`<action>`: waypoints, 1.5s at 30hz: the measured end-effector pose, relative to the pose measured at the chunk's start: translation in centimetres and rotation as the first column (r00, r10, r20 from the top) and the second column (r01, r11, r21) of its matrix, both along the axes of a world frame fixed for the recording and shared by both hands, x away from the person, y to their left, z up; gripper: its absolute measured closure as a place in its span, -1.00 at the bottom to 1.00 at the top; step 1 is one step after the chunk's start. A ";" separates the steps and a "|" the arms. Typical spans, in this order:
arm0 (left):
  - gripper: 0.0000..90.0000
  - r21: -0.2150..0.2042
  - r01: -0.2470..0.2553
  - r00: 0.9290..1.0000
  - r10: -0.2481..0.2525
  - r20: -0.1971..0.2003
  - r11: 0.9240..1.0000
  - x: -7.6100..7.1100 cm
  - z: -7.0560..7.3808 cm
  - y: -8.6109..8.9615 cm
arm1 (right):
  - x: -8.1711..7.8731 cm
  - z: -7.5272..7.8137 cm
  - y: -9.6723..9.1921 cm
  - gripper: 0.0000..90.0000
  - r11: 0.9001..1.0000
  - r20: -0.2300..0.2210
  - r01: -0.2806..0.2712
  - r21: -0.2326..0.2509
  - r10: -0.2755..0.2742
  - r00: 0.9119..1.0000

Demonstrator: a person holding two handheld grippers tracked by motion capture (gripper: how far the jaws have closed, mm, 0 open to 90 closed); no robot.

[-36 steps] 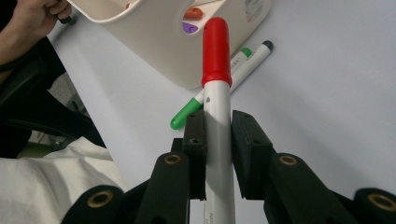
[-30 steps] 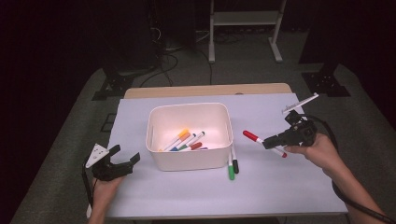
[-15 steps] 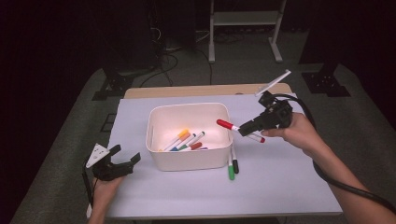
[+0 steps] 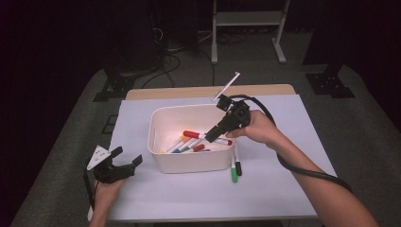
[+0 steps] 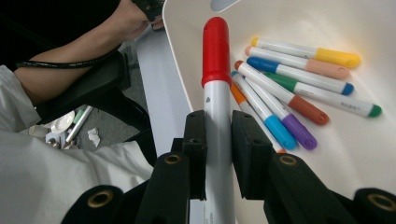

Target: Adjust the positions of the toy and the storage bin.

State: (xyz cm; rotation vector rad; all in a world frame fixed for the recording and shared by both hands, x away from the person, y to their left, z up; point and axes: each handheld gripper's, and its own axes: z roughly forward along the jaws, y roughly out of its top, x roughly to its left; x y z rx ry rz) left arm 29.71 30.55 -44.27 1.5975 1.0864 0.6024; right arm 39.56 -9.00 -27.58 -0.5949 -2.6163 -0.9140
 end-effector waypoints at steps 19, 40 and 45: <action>-0.94 -0.003 0.002 1.000 -0.002 0.005 1.000 0.0 0.0 0.0 | 1.4 -3.8 5.8 0.44 0.992 -0.010 -0.050 -0.117 0.049 0.999; -0.94 -0.005 -0.005 1.000 0.005 0.004 1.000 -0.1 0.1 0.0 | -1.9 -0.4 -5.0 0.44 0.992 0.040 0.116 0.047 -0.118 0.992; -0.94 -0.005 -0.008 1.000 0.008 0.003 1.000 -0.2 0.1 0.1 | -2.7 -0.3 -7.6 0.42 0.986 0.056 0.154 0.067 -0.158 0.986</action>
